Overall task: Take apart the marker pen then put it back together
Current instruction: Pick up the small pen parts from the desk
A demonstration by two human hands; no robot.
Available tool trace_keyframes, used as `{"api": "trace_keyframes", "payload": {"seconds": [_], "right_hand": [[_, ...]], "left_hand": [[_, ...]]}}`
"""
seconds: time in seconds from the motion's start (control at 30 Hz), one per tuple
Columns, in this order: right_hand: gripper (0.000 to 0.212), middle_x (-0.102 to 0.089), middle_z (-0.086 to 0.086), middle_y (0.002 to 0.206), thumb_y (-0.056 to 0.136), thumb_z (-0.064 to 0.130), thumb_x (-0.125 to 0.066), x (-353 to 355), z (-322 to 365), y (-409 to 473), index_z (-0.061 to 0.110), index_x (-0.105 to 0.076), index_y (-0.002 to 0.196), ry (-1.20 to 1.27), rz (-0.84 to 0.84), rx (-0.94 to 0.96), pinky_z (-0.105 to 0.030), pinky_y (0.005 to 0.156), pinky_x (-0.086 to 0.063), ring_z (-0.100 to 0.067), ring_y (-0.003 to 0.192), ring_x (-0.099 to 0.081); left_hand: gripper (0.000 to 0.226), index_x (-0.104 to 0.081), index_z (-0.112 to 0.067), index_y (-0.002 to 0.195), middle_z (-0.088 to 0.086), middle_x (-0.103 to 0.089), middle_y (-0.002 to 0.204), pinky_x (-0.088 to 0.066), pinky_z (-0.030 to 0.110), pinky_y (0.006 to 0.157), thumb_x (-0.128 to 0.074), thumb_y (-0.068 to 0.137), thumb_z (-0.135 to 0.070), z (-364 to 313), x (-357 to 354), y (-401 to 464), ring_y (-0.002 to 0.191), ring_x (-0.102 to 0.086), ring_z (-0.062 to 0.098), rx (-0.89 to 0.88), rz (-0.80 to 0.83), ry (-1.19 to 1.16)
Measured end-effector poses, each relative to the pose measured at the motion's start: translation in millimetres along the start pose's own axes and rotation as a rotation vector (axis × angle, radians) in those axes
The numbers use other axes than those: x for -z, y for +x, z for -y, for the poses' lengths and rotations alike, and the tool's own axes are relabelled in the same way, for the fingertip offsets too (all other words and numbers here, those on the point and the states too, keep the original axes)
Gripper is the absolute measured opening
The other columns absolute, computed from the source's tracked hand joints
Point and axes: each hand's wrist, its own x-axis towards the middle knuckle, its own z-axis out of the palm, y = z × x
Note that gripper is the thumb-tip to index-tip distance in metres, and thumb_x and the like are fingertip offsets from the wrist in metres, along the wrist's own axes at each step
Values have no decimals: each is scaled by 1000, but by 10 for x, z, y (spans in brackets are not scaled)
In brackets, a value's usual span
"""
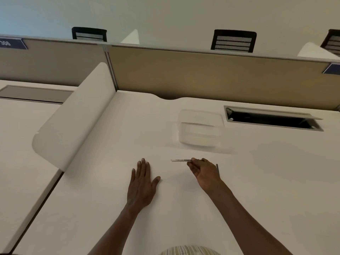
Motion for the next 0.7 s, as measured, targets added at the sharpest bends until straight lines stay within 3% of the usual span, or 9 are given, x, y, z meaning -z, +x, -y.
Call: {"api": "trace_keyframes", "payload": {"seconds": [0.1,0.17,0.27,0.37,0.5,0.63,0.7], "right_hand": [[41,-63,-21,85,84,-13,-64,-10,-33,28,10,-43,111,-8,-40,53,-28,65,-61,-30,72,-66],[52,-65,-24,91,82,-13,-66,-39,-27,49,12,-41,120,-43,-94,102,-34,76,-60,-31,70,-67],[57,-67,-19,93,81,-8,-69,-108,-2,112,17,-39,123,-182,-171,211,-33,77,-59,-28,69,-70],[52,-70,-10,77,82,1,-68,-185,-13,178,21,-37,119,-546,-184,530,-35,77,-57,-22,69,-71],[52,-66,8,80,86,9,-66,-297,-110,176,26,-37,126,-958,10,945,-26,67,-56,-5,71,-66],[52,-67,-3,102,92,11,-63,-241,-324,151,18,-36,136,-1317,222,1225,-14,78,-47,-12,88,-65],[53,-66,-5,100,90,8,-66,-229,-371,146,14,-38,134,-1398,254,1319,-9,78,-41,-11,86,-63]], "left_hand": [[82,2,-8,156,3,14,164,2,39,124,-23,98,-60,17,-20,2,151,14,17,-3,4,2],[83,4,-9,156,3,14,164,3,38,124,-21,97,-62,30,-36,2,151,15,17,-2,9,13],[83,3,-9,156,2,13,165,2,38,125,-23,98,-62,36,-43,2,152,14,16,-2,-4,5],[83,1,-10,156,2,11,165,1,38,125,-24,97,-63,33,-45,-3,151,14,15,-1,-11,-5],[83,0,-10,156,2,11,165,1,38,124,-24,97,-63,33,-38,0,151,14,15,0,-16,-10],[83,2,-11,156,3,11,165,3,37,124,-21,97,-65,35,-37,6,151,15,15,2,-10,-1],[83,1,-11,156,3,11,165,3,36,124,-21,97,-65,37,-40,4,151,15,15,3,-22,-6]]}}
